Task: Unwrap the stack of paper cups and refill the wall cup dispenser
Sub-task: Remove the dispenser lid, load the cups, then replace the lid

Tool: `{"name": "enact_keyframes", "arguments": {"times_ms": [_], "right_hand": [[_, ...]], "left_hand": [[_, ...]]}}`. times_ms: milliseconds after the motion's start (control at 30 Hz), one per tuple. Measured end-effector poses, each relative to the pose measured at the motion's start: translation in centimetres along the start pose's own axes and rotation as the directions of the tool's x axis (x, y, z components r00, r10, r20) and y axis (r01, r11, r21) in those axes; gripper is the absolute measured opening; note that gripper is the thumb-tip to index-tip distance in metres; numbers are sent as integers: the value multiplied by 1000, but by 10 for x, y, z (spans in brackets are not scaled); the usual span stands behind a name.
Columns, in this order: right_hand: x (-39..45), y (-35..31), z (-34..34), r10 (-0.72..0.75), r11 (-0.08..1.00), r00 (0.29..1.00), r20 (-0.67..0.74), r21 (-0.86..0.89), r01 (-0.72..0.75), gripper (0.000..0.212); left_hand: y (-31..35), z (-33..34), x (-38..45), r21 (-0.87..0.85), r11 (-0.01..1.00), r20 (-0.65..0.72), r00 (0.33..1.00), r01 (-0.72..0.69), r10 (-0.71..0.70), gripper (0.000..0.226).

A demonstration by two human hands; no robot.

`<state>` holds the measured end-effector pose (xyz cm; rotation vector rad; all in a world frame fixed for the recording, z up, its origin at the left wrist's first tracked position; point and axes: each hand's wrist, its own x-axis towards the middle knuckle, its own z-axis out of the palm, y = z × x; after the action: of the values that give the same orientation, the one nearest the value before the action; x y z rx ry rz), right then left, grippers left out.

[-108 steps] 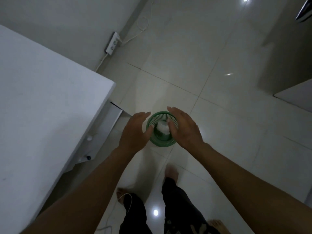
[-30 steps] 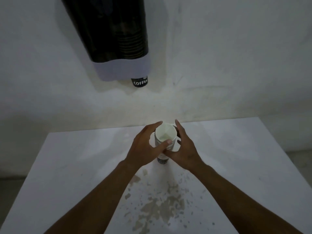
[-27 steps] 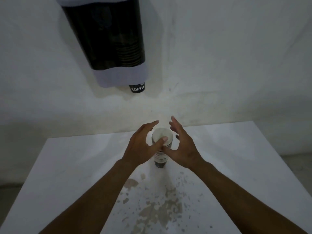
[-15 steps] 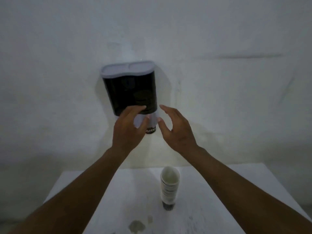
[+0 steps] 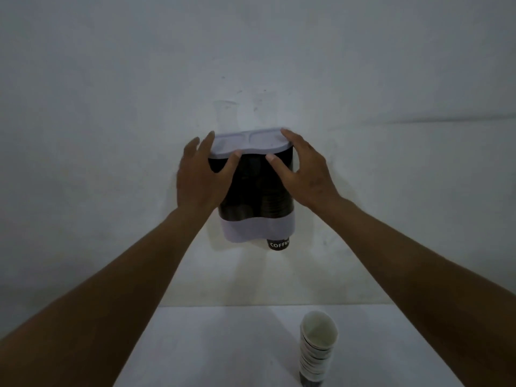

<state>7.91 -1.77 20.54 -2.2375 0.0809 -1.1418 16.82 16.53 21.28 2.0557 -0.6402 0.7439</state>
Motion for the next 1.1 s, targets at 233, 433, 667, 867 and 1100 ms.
{"name": "enact_keyframes", "arguments": {"times_ms": [233,433,667,867,1100], "right_hand": [[1,-25,-4,-30,1000,997,-65,7,30,67],[-36,-51,-5,-13,998,992,-127,52,20,73],[-140,-56,28,70,993,996,-57,96,-65,75],[-228,-49,74,215,972,973,84,75,-221,77],[-335,-26,118,431,896,850,302,-32,-443,77]], "left_hand": [[1,-10,4,-125,991,-17,999,-41,39,70],[-8,-33,-27,-179,970,-96,984,-165,149,70],[-59,-53,-121,-135,971,-48,980,-199,195,68],[-111,-59,-213,-74,995,85,994,-69,76,72],[-170,-45,-322,19,998,221,973,60,-63,70]]}}
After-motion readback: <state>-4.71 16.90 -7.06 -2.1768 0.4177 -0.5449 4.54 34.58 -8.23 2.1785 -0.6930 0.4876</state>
